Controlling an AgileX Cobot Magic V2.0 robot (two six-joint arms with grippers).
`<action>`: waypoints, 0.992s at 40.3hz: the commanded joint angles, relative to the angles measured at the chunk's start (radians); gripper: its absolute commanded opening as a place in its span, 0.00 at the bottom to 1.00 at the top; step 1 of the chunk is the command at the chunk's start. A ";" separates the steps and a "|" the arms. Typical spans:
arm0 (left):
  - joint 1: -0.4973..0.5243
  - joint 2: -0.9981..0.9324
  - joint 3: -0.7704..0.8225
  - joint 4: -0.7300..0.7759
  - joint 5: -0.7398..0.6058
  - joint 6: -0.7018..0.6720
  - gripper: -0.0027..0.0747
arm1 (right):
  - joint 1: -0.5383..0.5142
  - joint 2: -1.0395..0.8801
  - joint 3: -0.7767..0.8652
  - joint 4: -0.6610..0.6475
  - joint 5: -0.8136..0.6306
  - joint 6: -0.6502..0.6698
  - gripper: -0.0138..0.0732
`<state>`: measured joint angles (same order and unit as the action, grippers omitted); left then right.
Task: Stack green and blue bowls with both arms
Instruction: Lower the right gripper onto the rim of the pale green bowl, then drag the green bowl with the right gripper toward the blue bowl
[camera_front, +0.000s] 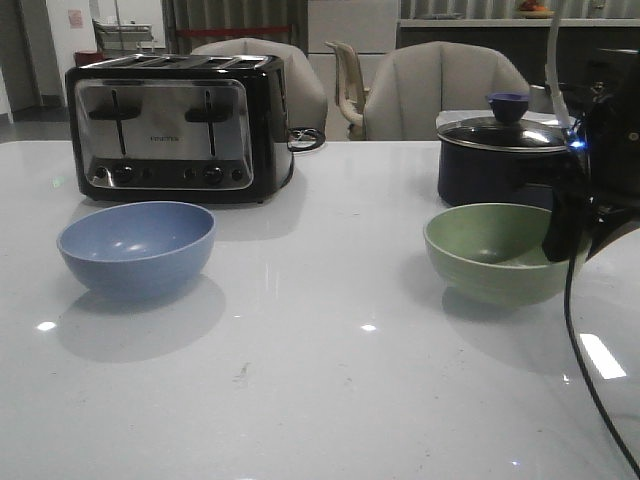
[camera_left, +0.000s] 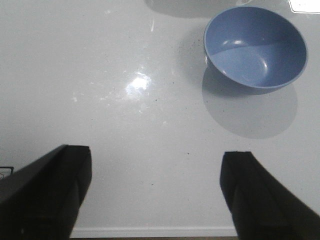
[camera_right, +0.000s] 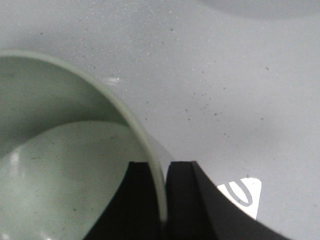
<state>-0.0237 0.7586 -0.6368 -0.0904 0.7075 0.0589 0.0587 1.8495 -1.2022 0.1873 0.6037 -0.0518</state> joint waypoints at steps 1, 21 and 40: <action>0.000 -0.003 -0.036 -0.008 -0.070 -0.006 0.79 | -0.002 -0.097 -0.027 -0.003 -0.007 -0.008 0.20; 0.000 -0.003 -0.036 -0.008 -0.070 -0.006 0.79 | 0.006 -0.359 -0.019 0.015 0.063 -0.008 0.20; 0.000 -0.003 -0.036 -0.008 -0.070 -0.006 0.79 | 0.291 -0.321 0.060 0.044 -0.078 -0.008 0.20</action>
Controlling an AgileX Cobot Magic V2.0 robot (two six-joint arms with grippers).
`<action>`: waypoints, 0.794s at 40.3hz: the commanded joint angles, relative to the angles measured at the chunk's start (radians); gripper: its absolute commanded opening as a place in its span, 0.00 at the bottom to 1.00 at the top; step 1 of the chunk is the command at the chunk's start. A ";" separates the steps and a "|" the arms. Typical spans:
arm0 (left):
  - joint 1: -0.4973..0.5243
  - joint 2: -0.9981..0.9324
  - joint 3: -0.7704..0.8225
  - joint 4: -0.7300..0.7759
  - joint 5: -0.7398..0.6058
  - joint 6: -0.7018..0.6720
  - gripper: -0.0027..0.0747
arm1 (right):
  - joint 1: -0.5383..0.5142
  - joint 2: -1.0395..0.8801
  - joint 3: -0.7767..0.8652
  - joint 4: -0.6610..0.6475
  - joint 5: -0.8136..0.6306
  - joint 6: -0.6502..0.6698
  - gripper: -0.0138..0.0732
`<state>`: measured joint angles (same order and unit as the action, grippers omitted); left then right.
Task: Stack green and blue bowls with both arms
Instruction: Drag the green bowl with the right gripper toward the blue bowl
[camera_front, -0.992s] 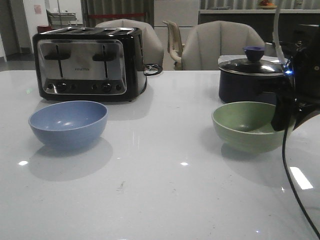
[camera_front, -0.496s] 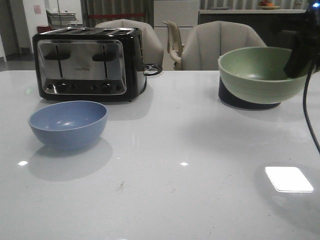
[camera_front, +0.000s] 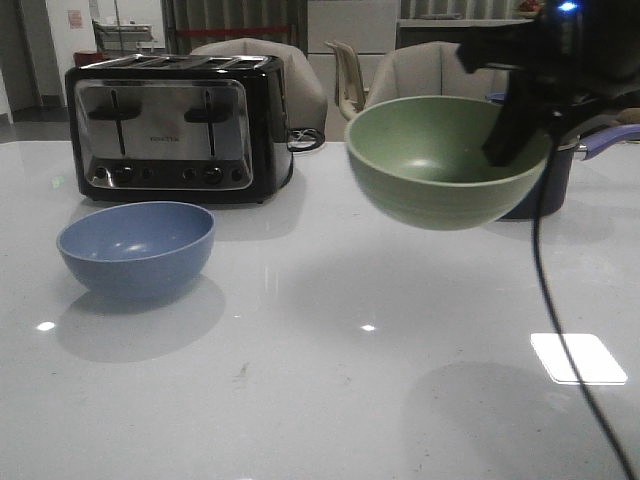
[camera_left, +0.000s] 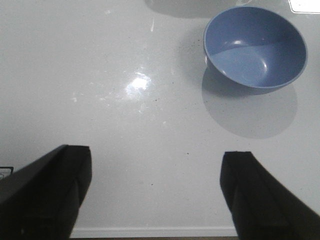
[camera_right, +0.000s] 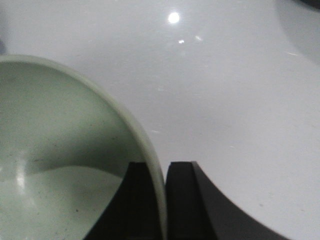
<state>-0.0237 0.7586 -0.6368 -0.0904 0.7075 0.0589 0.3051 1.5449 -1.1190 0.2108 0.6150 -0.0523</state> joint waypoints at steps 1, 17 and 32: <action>0.000 -0.003 -0.036 -0.008 -0.070 -0.006 0.79 | 0.065 -0.009 -0.023 0.021 -0.097 -0.008 0.20; 0.000 -0.003 -0.036 -0.008 -0.070 -0.006 0.79 | 0.225 0.160 -0.023 0.060 -0.182 -0.008 0.20; 0.000 -0.003 -0.036 -0.008 -0.071 -0.006 0.79 | 0.244 0.247 -0.026 0.129 -0.227 -0.008 0.20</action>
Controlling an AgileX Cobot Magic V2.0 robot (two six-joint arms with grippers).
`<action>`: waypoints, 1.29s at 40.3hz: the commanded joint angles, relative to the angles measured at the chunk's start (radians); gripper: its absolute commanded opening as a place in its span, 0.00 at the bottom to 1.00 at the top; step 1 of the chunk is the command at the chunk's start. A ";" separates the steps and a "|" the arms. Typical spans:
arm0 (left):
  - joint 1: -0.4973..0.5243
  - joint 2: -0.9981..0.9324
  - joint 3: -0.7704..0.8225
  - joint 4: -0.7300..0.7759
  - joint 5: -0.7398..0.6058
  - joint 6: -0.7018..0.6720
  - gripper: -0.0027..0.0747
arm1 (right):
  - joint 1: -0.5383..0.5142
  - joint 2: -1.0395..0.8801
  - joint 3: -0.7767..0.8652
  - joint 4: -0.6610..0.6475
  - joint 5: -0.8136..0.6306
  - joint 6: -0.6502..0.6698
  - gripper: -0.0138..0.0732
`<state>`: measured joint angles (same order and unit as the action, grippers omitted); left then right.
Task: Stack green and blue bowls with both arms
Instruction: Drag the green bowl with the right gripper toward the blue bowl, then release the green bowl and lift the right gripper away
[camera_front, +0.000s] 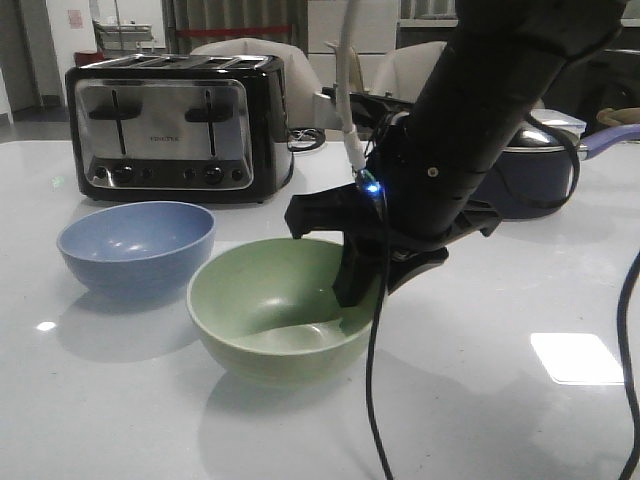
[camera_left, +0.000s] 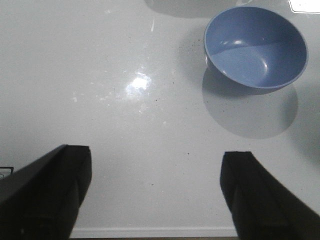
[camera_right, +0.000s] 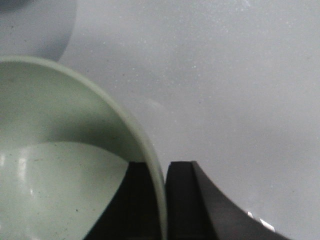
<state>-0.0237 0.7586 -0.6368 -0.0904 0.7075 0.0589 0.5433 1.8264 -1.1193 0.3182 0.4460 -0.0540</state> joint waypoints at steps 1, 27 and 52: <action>0.000 -0.003 -0.036 -0.008 -0.071 -0.006 0.79 | 0.007 -0.030 -0.026 0.022 -0.058 -0.006 0.21; 0.000 -0.003 -0.036 -0.008 -0.077 -0.006 0.79 | 0.014 -0.081 -0.026 0.007 -0.051 -0.007 0.66; 0.000 -0.003 -0.036 -0.008 -0.077 -0.006 0.79 | 0.014 -0.604 0.053 -0.189 0.095 -0.007 0.66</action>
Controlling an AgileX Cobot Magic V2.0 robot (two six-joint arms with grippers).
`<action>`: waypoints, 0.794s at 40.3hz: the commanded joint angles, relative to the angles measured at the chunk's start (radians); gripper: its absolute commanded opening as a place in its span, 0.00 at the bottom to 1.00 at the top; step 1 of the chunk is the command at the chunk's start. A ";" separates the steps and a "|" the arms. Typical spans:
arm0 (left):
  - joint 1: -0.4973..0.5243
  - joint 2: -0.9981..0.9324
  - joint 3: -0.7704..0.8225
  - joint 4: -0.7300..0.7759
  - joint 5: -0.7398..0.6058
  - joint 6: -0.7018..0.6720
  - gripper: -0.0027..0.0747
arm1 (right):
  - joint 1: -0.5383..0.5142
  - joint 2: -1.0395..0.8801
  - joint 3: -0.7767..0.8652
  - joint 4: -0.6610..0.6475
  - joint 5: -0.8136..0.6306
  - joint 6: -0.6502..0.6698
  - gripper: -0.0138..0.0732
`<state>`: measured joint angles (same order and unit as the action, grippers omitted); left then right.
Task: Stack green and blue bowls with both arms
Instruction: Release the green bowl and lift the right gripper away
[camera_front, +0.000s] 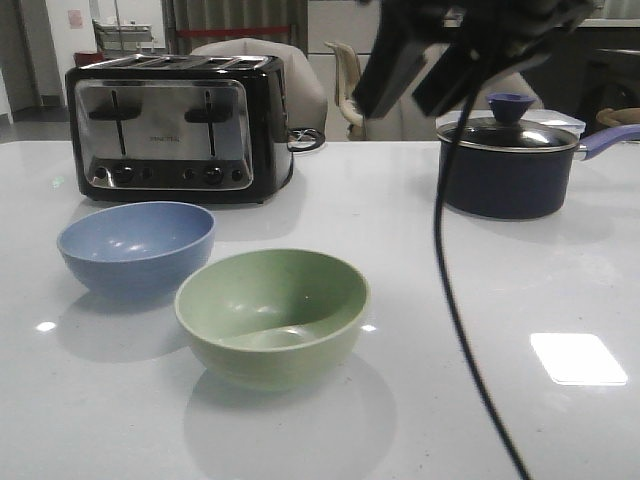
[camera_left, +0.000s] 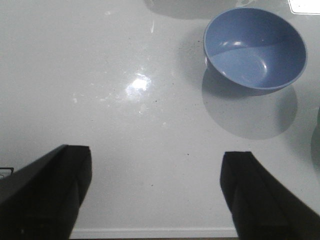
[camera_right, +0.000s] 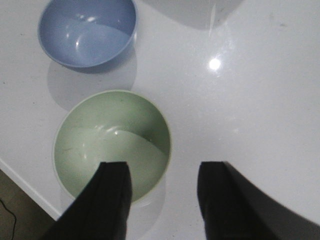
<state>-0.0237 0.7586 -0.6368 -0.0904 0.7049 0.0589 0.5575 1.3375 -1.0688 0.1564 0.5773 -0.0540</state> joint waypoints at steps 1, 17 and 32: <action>0.000 -0.003 -0.036 -0.008 -0.075 -0.006 0.79 | -0.001 -0.140 0.019 -0.034 -0.036 -0.007 0.66; 0.000 -0.003 -0.036 -0.008 -0.076 -0.006 0.79 | -0.001 -0.518 0.237 -0.078 0.099 -0.007 0.66; 0.000 -0.001 -0.036 -0.008 -0.083 -0.006 0.79 | -0.001 -0.799 0.390 -0.079 0.166 -0.021 0.66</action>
<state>-0.0237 0.7586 -0.6368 -0.0904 0.7025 0.0589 0.5575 0.5672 -0.6698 0.0845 0.8015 -0.0641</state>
